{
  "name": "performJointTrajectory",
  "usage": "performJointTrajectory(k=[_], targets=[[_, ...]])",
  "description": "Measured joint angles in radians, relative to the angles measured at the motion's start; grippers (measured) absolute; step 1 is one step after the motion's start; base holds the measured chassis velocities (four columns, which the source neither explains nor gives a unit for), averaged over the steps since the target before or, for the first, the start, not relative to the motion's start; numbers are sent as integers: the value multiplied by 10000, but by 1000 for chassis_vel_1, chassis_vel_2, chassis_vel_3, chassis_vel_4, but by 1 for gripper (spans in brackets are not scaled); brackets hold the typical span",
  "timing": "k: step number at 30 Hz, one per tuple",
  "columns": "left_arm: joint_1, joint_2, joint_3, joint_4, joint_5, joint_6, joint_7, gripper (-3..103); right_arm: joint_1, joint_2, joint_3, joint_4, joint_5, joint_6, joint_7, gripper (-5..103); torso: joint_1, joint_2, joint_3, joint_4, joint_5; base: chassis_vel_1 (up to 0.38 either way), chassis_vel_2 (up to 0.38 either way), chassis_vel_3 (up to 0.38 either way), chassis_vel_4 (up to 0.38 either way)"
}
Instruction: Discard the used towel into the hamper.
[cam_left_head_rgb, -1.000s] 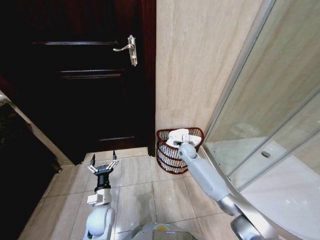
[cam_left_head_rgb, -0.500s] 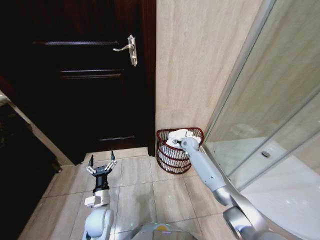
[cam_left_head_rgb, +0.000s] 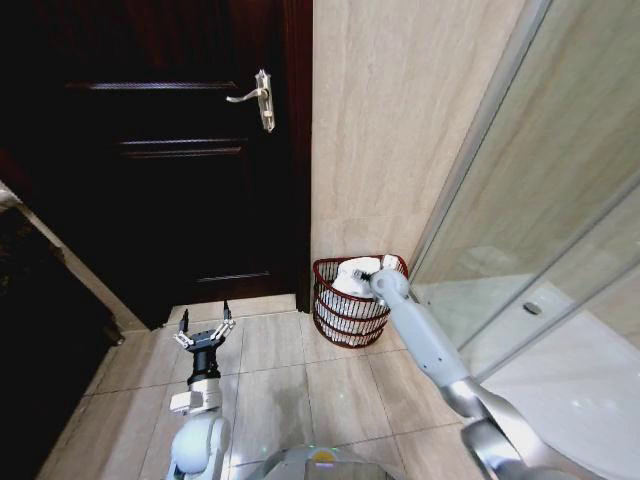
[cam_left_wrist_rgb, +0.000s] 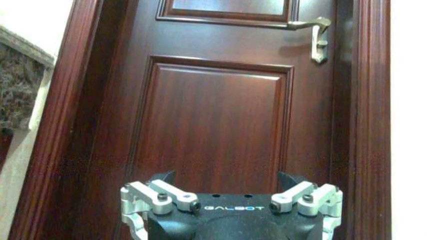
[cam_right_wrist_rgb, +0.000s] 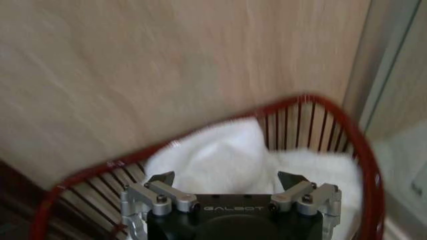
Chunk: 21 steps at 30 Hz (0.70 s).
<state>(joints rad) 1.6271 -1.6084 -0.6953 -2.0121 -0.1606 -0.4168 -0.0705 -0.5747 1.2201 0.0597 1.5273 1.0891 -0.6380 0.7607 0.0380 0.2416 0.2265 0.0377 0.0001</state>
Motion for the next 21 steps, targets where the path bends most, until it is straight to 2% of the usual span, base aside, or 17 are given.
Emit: performJointTrajectory(k=[7, 11, 13, 14, 15, 17, 18, 19, 20, 21], targets=[[-7, 0, -179, -174, -7, 466, -189, 100, -546, -653, 141, 1772, -9, 161, -61, 100, 0, 0, 0, 3, -2, 0, 0, 0, 0], [35, 1, -259, -288, -12, 655, -327, 100, -1302, -946, 379, 2837, -481, 579, -624, 100, 0, 0, 0, 2, 0, 0, 0, 0, 0], [115, 1, -277, -410, -26, 783, -351, 100, -2197, -1115, 672, 3430, -1588, 1231, -1630, 100, 0, 1, -1, 4, -3, 0, 0, 0, 0], [153, 3, -275, -522, -37, 916, -349, 100, -3117, -1164, 1019, 3701, -2869, 2034, -2708, 100, 0, 0, -1, 3, 3, 0, 0, 0, 0], [153, 3, -275, -522, -37, 916, -349, 100, -3117, -1164, 1019, 3701, -2869, 2034, -2708, 100, 0, 0, -1, 3, 3, 0, 0, 0, 0], [160, 24, -223, -618, -58, 1150, -358, 100, -4049, -1161, 1497, 3918, -4154, 2935, -3804, 100, 0, 0, -1, 1, 3, 0, 0, 0, 0], [160, 24, -223, -618, -58, 1150, -358, 100, -4049, -1161, 1497, 3918, -4154, 2935, -3804, 100, 0, 0, -1, 1, 3, 0, 0, 0, 0], [140, 65, -134, -648, -36, 1432, -496, 100, -5027, -1032, 2154, 4282, -5227, 3684, -4771, 100, 0, 0, -1, -1, 1, 0, 0, 0, 0], [101, 93, -93, -657, -12, 1622, -595, 100, -5610, -903, 2581, 4513, -5890, 3999, -5181, 100, 0, 0, -1, 0, 1, 0, 0, 0, 0], [59, 139, -68, -656, -3, 1743, -658, 100, -6387, -672, 3065, 4760, -6996, 4453, -5571, 100, 0, 1, -1, -1, -3, 0, 0, 0, 0]])
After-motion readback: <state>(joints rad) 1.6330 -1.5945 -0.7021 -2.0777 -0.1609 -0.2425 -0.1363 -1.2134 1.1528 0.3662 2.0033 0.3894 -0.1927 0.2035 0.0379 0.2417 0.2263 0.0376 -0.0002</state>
